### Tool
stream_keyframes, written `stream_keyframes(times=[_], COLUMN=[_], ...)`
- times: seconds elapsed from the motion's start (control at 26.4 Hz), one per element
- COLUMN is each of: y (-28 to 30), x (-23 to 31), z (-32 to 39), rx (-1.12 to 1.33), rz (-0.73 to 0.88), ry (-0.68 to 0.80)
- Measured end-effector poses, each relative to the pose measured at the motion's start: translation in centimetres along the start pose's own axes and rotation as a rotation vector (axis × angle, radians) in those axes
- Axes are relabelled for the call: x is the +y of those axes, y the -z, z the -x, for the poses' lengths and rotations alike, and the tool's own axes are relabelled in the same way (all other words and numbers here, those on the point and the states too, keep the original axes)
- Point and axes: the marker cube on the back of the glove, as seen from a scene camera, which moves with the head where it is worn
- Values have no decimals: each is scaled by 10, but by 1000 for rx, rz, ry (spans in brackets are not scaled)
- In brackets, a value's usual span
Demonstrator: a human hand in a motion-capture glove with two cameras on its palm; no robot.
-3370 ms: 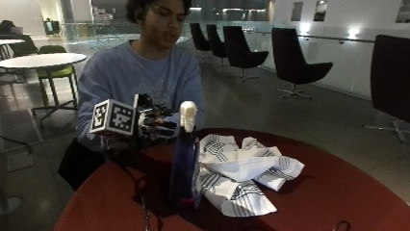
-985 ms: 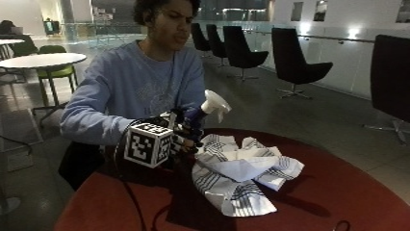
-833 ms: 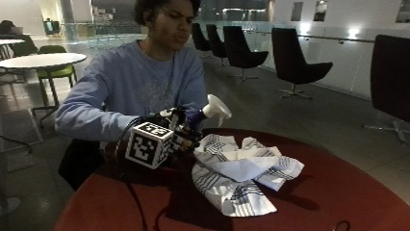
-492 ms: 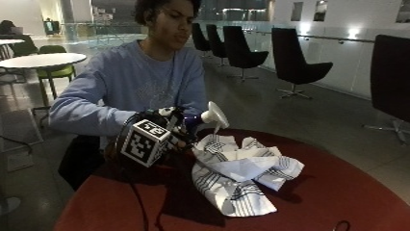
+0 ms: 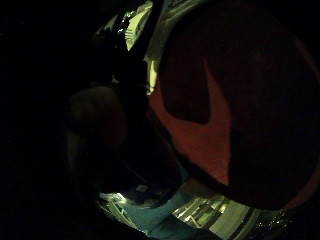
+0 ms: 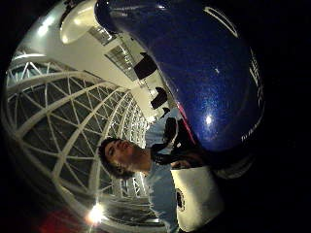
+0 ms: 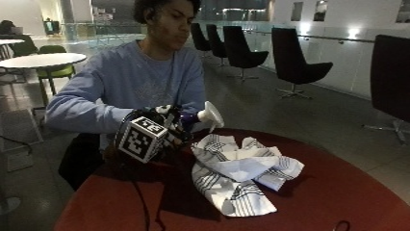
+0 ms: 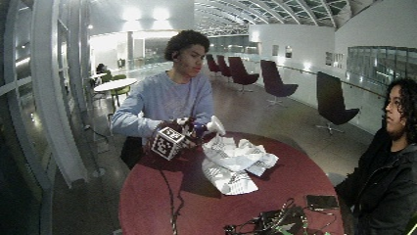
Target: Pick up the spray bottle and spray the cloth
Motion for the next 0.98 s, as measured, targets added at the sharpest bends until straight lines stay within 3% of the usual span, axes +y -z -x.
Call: stream_keyframes(times=[0.98], y=[-4], x=[1], z=[-4], rx=[1], rz=[19], ry=[-26])
